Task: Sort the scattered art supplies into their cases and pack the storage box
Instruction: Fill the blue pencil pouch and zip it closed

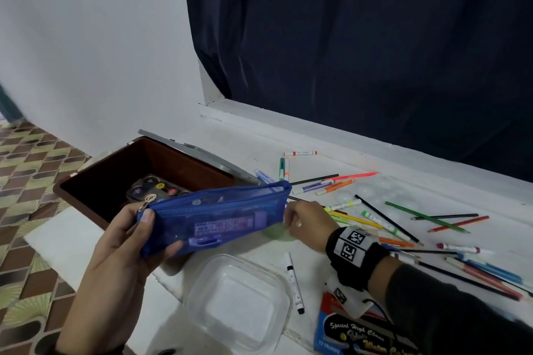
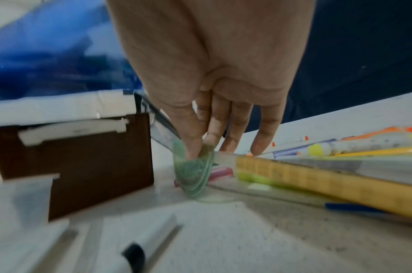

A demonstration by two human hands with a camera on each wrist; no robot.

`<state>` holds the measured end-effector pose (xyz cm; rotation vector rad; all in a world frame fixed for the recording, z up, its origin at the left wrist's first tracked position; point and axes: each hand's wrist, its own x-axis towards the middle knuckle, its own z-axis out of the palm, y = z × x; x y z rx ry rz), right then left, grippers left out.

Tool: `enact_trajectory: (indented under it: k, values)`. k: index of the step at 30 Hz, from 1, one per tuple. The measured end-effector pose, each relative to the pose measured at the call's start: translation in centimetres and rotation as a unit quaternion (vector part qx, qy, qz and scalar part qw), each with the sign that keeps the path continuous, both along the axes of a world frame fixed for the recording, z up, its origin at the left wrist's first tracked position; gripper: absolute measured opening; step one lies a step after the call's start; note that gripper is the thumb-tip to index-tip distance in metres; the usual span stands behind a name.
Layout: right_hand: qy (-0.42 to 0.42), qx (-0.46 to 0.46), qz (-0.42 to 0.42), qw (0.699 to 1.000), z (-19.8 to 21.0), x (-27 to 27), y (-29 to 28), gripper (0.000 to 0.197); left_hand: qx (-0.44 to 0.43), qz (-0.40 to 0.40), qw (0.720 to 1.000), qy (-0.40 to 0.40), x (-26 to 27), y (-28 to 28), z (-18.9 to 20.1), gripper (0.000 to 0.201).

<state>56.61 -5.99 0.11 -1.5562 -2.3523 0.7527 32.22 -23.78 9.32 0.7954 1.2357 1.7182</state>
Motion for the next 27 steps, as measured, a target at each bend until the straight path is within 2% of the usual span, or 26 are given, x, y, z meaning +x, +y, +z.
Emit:
enact_trajectory:
  k: [4,8,10,12,15,19,23,25,27]
  values:
    - [0.135,0.065,-0.089,0.985,1.5,3.0,-0.8,0.024,-0.008,-0.018,1.000,-0.004,0.6,0.3,-0.2,0.018]
    - [0.268,0.130,-0.173,0.939,4.4,6.3,-2.3,0.015,-0.001,-0.040,0.999,-0.008,2.9,1.0,-0.7,0.015]
    - [0.330,0.161,-0.185,0.912,6.0,7.8,-3.9,0.016,0.003,-0.062,0.998,-0.007,4.4,1.2,-1.0,0.014]
    - [0.348,0.183,-0.164,0.905,7.7,8.9,-6.1,0.019,0.000,-0.090,0.996,-0.005,6.2,1.4,-1.5,0.014]
    - [0.297,0.232,-0.084,0.922,9.1,10.6,-10.2,0.020,-0.013,-0.145,0.989,0.013,9.5,1.4,-2.5,0.017]
    - [0.152,0.246,0.003,0.957,7.5,12.6,-13.5,0.012,-0.045,-0.235,0.971,0.029,13.6,0.9,-3.9,0.018]
    - [0.087,0.223,0.028,0.970,5.1,14.2,-15.1,0.011,-0.065,-0.295,0.953,0.033,16.9,0.2,-4.7,0.016]
    - [0.064,0.213,0.025,0.975,4.7,14.7,-15.9,0.016,-0.082,-0.307,0.948,0.025,17.9,0.1,-5.5,0.014]
    - [0.025,0.163,0.019,0.986,4.2,15.2,-16.4,0.025,-0.101,-0.319,0.942,0.020,18.4,0.0,-6.2,0.013]
